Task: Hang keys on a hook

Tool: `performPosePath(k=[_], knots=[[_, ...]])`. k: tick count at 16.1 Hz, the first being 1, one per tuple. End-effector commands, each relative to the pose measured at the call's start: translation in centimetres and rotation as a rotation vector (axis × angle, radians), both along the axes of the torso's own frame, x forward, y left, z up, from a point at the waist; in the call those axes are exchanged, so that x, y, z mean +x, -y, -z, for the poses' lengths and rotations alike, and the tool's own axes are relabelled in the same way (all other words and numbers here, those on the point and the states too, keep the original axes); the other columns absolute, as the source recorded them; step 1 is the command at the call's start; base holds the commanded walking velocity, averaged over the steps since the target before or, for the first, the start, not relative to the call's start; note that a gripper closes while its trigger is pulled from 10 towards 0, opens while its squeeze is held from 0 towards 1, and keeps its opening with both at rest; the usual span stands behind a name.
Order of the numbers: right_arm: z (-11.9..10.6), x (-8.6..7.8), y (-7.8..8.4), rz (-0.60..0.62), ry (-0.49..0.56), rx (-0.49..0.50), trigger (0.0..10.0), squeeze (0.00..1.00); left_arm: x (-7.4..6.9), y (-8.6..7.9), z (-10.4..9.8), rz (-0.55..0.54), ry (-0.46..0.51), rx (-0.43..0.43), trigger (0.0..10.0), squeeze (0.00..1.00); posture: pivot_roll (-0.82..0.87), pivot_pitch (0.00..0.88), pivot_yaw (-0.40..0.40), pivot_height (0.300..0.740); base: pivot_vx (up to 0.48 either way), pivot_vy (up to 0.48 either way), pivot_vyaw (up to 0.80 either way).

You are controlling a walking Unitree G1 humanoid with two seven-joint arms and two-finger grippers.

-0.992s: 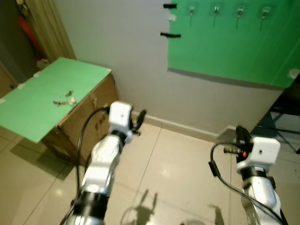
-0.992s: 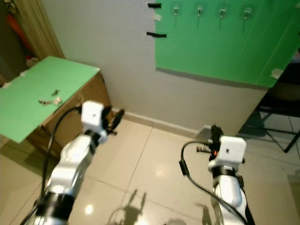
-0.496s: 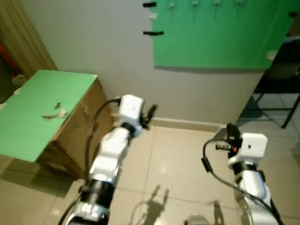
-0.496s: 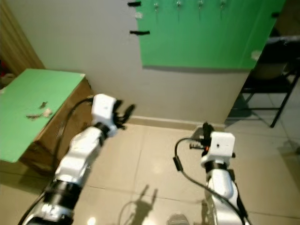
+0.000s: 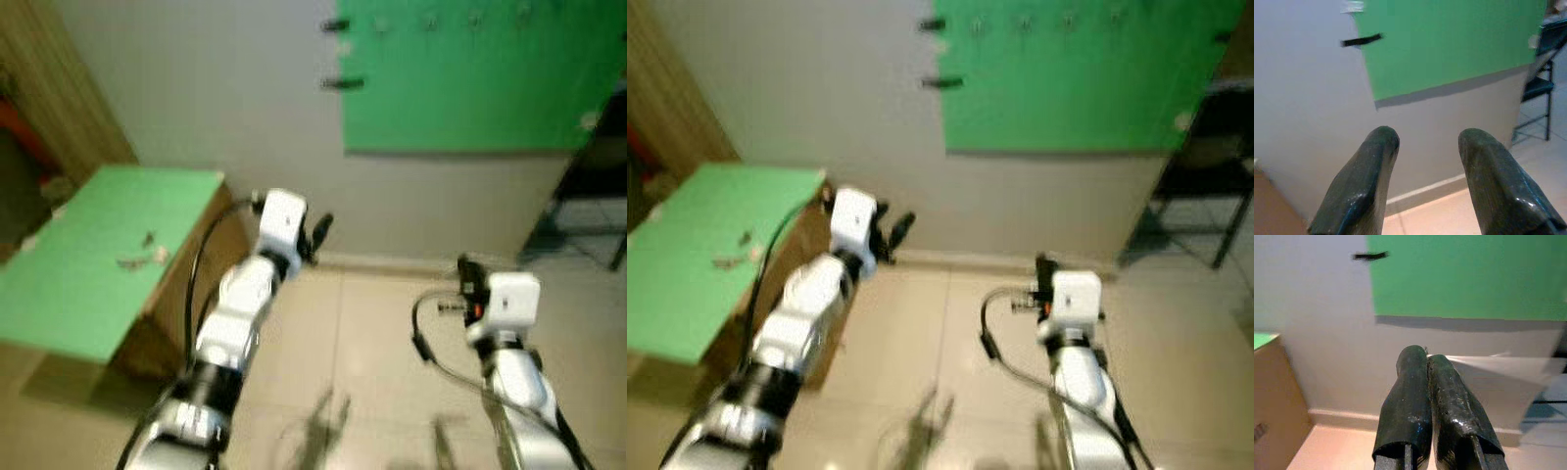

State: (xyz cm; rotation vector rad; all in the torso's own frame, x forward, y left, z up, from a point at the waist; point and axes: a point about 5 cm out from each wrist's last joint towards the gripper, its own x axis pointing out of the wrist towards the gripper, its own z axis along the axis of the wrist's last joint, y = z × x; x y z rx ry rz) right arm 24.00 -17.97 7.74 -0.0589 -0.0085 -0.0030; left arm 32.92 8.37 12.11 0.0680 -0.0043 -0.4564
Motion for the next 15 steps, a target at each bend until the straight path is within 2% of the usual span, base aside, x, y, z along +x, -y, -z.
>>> performPosePath(k=[1,8,11,15], knots=[[-0.2,0.1,-0.7,-0.037,0.012,0.014,0.0,0.00,-0.1,-0.9,0.8,-0.033,-0.028,0.012,10.0,0.00,-0.23,0.000,0.099,0.740,0.428,0.000,0.00],[0.2,-0.1,-1.3,-0.075,0.003,0.018,0.0,0.00,0.2,-0.5,1.6,-0.018,-0.065,0.054,10.0,0.00,-0.24,0.000,0.101,0.740,0.466,0.000,0.00],[0.1,0.1,-1.4,-0.081,0.007,0.021,0.0,0.00,0.0,0.9,1.7,0.075,-0.073,0.071,10.0,0.00,-0.24,0.000,0.105,0.740,0.477,0.000,0.00],[0.1,0.2,-1.5,-0.085,0.009,0.023,0.0,0.00,0.0,1.2,1.8,0.092,-0.083,0.067,10.0,0.00,-0.24,0.000,0.105,0.740,0.480,0.000,0.00]])
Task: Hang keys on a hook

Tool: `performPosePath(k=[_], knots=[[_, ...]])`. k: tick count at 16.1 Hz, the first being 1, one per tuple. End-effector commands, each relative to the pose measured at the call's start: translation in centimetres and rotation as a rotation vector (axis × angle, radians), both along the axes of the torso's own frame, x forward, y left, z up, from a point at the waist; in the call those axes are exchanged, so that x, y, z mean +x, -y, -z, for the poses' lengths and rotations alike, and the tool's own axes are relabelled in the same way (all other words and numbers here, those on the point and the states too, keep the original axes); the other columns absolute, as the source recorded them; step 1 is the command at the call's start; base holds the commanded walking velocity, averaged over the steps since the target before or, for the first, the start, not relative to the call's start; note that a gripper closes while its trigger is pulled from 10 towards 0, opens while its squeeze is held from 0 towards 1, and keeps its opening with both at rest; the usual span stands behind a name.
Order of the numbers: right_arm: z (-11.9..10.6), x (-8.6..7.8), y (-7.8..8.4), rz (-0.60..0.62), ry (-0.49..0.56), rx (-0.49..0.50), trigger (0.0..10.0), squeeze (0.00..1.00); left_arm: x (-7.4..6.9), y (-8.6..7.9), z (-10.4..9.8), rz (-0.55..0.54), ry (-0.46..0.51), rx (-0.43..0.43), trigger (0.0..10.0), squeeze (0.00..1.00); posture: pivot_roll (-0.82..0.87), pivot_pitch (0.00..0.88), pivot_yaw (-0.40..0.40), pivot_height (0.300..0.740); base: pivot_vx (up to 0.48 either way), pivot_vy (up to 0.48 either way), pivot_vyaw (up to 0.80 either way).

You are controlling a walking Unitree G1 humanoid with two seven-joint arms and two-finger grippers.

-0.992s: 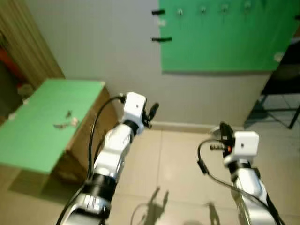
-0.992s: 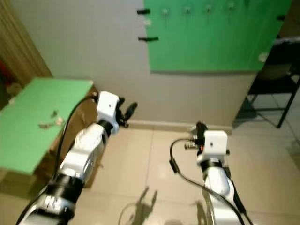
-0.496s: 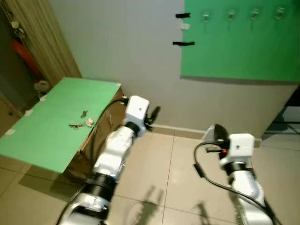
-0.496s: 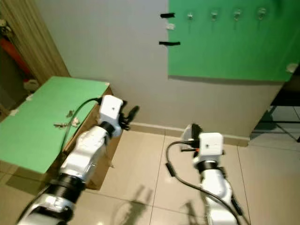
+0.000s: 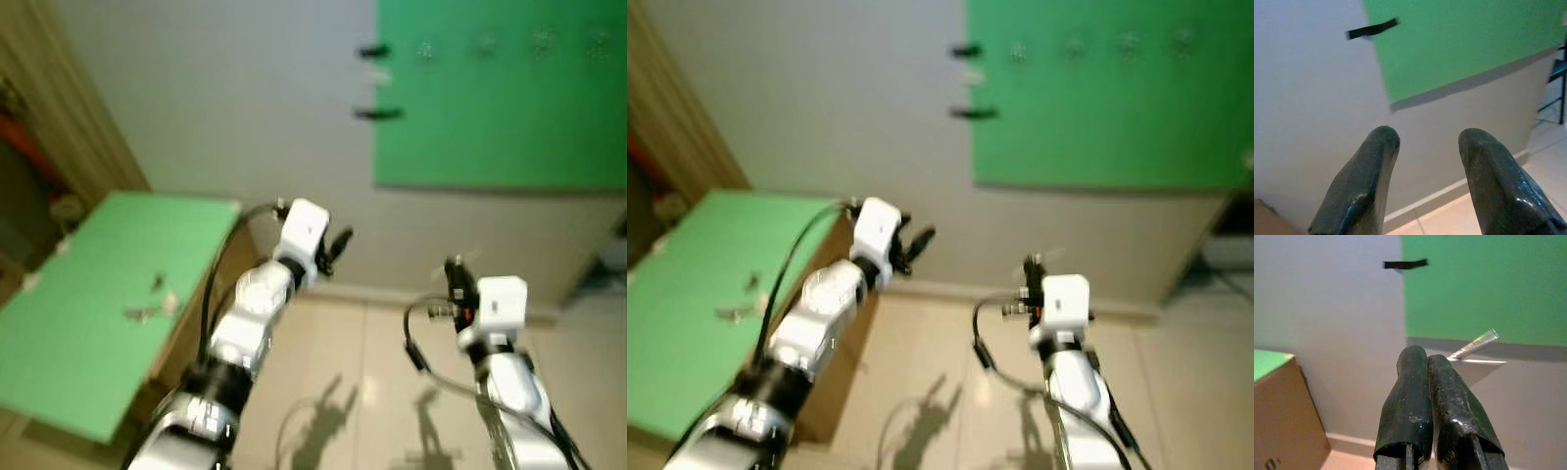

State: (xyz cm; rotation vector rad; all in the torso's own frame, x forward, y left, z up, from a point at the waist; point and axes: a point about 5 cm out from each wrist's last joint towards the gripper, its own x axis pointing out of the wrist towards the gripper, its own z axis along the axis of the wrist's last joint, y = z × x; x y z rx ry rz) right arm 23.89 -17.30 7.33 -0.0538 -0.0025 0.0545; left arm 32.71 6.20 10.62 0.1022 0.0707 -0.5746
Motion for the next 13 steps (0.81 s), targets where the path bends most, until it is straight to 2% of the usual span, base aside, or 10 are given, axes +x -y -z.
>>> performPosePath(k=[1,6,9,11,12,13], knots=[[-0.35,0.29,-0.79,-0.028,0.017,0.018,0.0,0.00,0.22,-0.90,0.38,-0.020,-0.017,0.012,10.0,0.00,-0.25,0.000,0.106,0.740,0.480,0.000,0.00],[-0.31,0.41,-0.94,-0.035,0.011,0.023,0.0,0.00,0.34,-0.67,0.38,-0.012,-0.023,0.000,10.0,0.00,-0.25,0.000,0.106,0.740,0.480,0.000,0.00],[-0.19,0.58,-0.87,-0.028,-0.004,0.019,0.0,0.00,0.35,-0.59,0.27,-0.005,-0.006,-0.003,10.0,0.00,-0.25,0.000,0.105,0.740,0.480,0.000,-0.78],[-0.05,0.74,-0.64,-0.022,-0.013,0.007,0.0,0.00,0.66,-0.74,1.15,-0.063,-0.050,0.087,10.0,0.00,-0.25,0.000,0.102,0.740,0.000,0.000,0.00],[-0.09,0.79,-0.64,-0.024,-0.011,0.007,0.0,0.00,0.58,-0.65,0.74,-0.042,-0.034,0.044,10.0,0.00,-0.25,0.000,0.102,0.740,0.000,0.000,0.00],[-0.13,0.83,-0.64,-0.026,-0.010,0.006,0.0,0.00,0.49,-0.56,0.43,-0.032,-0.007,0.038,10.0,0.00,-0.25,0.000,0.102,0.740,0.000,0.000,0.00]])
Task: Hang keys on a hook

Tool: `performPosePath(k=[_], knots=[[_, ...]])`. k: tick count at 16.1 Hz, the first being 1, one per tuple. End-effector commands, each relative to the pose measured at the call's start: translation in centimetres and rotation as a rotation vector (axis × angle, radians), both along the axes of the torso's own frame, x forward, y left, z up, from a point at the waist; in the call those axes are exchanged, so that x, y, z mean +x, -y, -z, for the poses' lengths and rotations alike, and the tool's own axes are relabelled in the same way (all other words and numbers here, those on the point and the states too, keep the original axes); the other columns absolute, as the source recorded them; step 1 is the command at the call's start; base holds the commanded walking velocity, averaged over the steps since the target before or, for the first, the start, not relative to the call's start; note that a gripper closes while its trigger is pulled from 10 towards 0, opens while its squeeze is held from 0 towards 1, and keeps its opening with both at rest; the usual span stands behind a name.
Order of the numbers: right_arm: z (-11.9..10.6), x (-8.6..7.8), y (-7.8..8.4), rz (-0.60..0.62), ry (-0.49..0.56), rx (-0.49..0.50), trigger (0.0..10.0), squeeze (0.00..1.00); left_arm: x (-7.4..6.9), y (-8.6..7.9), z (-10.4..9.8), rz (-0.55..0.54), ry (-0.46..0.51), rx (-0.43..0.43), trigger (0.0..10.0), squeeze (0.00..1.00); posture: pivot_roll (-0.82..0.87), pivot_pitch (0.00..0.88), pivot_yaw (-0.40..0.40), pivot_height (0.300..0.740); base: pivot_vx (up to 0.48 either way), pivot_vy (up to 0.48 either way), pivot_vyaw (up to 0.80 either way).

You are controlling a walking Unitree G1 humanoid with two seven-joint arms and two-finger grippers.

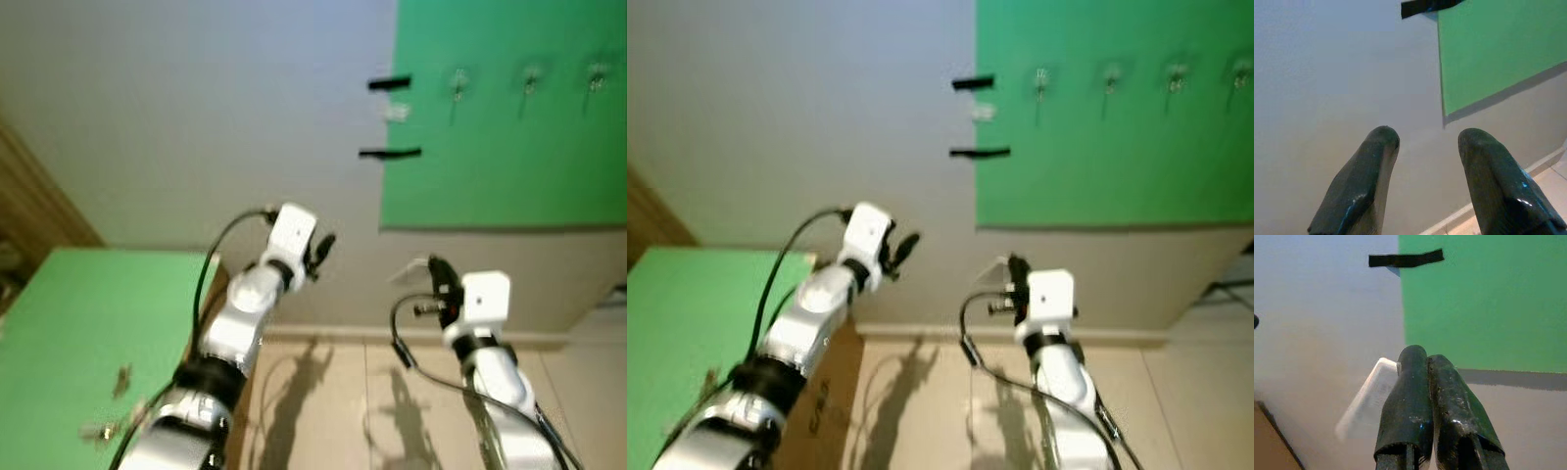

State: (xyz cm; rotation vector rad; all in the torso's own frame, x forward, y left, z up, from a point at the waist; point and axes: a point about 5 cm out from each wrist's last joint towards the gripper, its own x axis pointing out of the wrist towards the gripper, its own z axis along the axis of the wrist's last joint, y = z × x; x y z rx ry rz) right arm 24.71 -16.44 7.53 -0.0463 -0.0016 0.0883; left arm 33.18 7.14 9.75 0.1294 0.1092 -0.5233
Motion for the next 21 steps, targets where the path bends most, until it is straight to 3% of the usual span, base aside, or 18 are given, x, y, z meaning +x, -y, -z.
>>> performPosePath(k=[1,4,9,15,17,18,20,21], knots=[[0.0,0.1,0.2,0.007,-0.004,0.000,0.0,0.00,0.0,0.4,-0.7,0.016,0.033,-0.022,10.0,0.00,-0.25,0.000,0.101,0.740,0.315,-0.356,0.00],[-0.2,0.3,0.3,0.005,0.000,-0.004,0.0,0.00,-0.3,0.8,-0.7,0.030,0.048,-0.031,10.0,0.00,-0.24,0.000,0.101,0.740,0.301,-0.369,0.00],[-0.2,0.4,0.6,-0.001,-0.002,-0.012,0.0,0.00,-1.0,0.8,-0.7,0.043,0.059,-0.075,10.0,0.00,-0.24,0.000,0.104,0.740,0.000,-0.455,0.00],[-0.2,0.6,0.8,-0.007,-0.002,-0.027,0.0,0.00,-2.0,1.4,0.1,0.084,0.045,-0.068,10.0,0.00,-0.23,0.000,0.100,0.740,0.000,-0.441,0.00],[-0.1,0.3,1.1,0.005,-0.011,-0.025,0.0,0.00,-1.5,-0.2,0.9,0.016,0.015,-0.037,10.0,0.00,-0.23,0.000,0.100,0.740,0.000,-0.433,0.00],[0.2,-0.4,1.5,0.020,-0.022,-0.025,0.0,0.00,-1.9,-2.1,2.4,-0.022,-0.042,-0.020,10.0,0.00,-0.22,0.000,0.094,0.740,0.000,0.000,0.00],[0.5,-1.7,2.1,0.041,-0.038,-0.033,0.0,0.00,-3.8,-3.9,4.0,0.002,-0.071,-0.005,10.0,0.00,-0.23,0.000,0.087,0.740,0.000,0.000,0.00],[1.2,-3.4,2.5,0.050,-0.076,-0.047,0.0,0.00,-6.8,-5.0,5.4,0.037,-0.080,-0.040,10.0,0.00,-0.22,0.000,0.051,0.740,0.000,0.000,0.00]])
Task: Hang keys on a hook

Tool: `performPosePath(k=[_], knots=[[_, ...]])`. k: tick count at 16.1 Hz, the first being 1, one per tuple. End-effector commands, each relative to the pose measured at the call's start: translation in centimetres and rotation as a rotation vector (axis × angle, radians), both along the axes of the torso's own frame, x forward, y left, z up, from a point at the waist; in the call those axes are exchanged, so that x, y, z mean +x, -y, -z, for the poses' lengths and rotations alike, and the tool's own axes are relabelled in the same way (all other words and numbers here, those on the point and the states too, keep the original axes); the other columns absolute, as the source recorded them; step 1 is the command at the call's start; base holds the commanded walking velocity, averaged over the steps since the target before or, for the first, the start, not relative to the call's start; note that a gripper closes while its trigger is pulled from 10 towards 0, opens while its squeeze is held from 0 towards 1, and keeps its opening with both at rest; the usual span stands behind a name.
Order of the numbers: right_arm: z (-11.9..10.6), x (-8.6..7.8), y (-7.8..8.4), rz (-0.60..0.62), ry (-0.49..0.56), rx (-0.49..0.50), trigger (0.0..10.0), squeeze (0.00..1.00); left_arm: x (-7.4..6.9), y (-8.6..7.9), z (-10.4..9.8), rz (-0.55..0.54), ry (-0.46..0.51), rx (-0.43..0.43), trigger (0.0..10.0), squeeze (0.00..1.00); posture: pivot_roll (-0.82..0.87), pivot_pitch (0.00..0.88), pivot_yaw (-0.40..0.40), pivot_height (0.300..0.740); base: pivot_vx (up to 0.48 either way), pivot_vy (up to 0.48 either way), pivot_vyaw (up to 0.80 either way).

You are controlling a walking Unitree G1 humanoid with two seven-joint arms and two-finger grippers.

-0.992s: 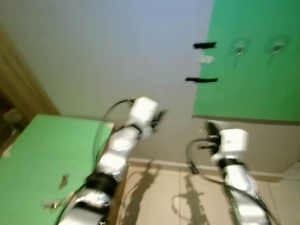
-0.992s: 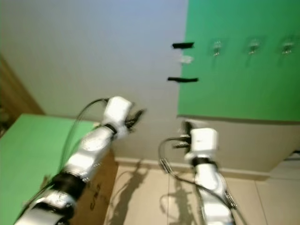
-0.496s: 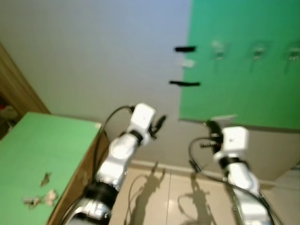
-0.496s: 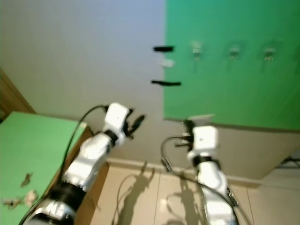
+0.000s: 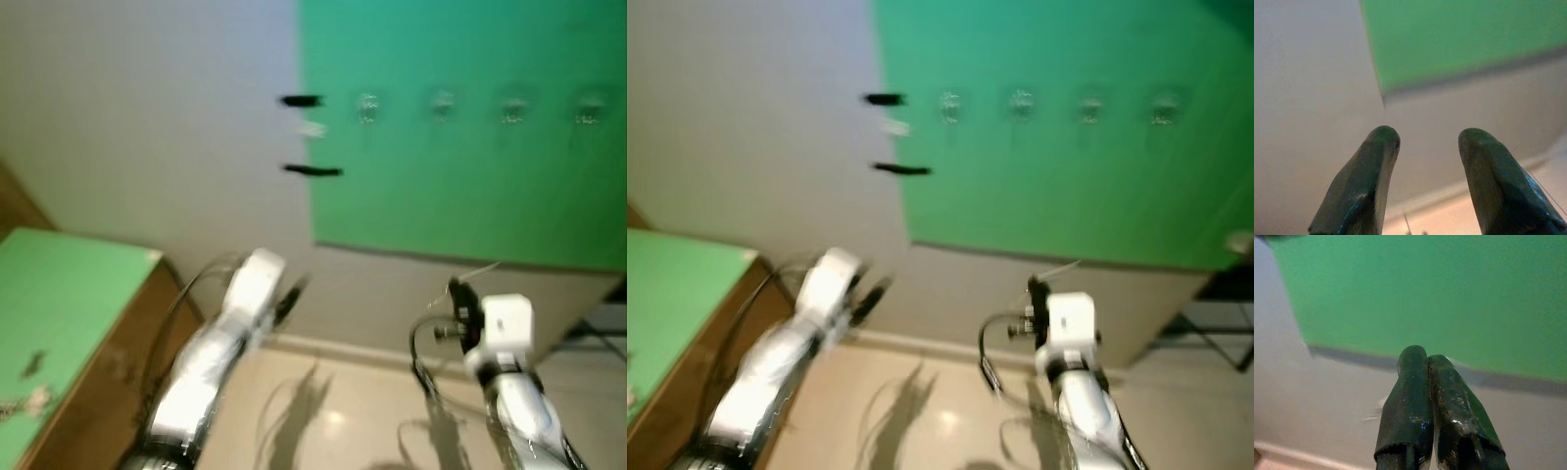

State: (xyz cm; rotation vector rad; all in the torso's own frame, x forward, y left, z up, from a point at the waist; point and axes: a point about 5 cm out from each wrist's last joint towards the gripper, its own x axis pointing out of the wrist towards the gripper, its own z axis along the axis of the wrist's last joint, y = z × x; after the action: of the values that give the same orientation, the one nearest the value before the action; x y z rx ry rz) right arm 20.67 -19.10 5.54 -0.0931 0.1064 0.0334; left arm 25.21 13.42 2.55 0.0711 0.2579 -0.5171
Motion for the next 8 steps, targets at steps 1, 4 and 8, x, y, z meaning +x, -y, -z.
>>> performPosePath(k=[1,4,8], knots=[[-0.1,-0.3,0.1,-0.012,-0.012,0.005,0.0,0.00,-0.2,1.3,-1.2,0.053,0.070,-0.066,10.0,0.00,-0.21,0.000,0.006,0.740,0.000,0.000,0.00],[0.5,-0.2,1.0,-0.089,-0.070,-0.029,0.0,0.00,-0.5,3.7,-0.7,0.016,0.076,-0.123,10.0,0.00,-0.18,0.000,-0.052,0.740,0.000,0.000,0.00],[-0.3,1.8,2.1,-0.039,-0.036,-0.019,0.0,0.00,-0.2,3.2,-2.3,0.048,0.154,-0.094,10.0,0.00,-0.17,0.000,-0.034,0.740,0.089,0.000,0.32]])
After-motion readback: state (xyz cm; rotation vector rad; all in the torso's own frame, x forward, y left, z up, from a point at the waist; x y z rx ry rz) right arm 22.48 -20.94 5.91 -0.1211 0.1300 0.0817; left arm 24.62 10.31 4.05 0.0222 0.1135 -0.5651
